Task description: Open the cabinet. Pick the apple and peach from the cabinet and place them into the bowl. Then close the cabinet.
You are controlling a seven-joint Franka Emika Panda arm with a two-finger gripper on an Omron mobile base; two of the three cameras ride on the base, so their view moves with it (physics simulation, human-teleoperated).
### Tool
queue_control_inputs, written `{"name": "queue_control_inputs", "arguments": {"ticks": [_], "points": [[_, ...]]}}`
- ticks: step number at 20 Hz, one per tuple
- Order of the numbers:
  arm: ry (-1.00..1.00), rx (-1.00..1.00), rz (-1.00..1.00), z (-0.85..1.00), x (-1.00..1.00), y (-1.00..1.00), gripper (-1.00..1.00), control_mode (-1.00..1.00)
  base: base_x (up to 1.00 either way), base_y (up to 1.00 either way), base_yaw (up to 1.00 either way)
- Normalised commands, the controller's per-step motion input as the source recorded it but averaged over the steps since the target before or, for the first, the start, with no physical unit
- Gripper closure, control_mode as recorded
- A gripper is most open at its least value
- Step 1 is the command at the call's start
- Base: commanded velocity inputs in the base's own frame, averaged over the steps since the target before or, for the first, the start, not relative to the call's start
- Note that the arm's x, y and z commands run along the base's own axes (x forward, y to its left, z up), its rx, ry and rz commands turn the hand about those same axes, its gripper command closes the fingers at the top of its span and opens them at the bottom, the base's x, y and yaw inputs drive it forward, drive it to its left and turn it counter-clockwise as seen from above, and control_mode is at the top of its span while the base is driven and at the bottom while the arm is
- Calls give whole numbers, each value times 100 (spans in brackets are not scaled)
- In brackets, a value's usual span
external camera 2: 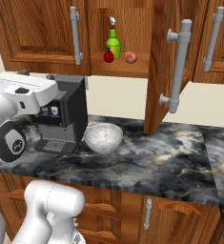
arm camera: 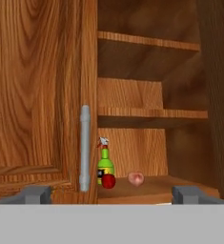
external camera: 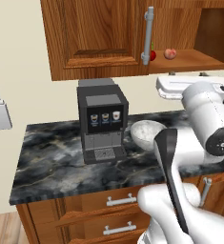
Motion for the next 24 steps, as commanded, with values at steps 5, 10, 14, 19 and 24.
{"name": "queue_control_inputs", "arguments": {"ticks": [5,10,14,19,24], "points": [[1,-1,20,0,26,4,-100,-100,0,0,0],[1,-2,22,0,32,0,-100,-100,0,0,0],[0,-1,9,0,34,-2,-100,-100,0,0,0],[5,0,0,0,56,-1,-100,-100,0,0,0],[4,0,-3,0,62,-3,-100,-100,0,0,0]]}}
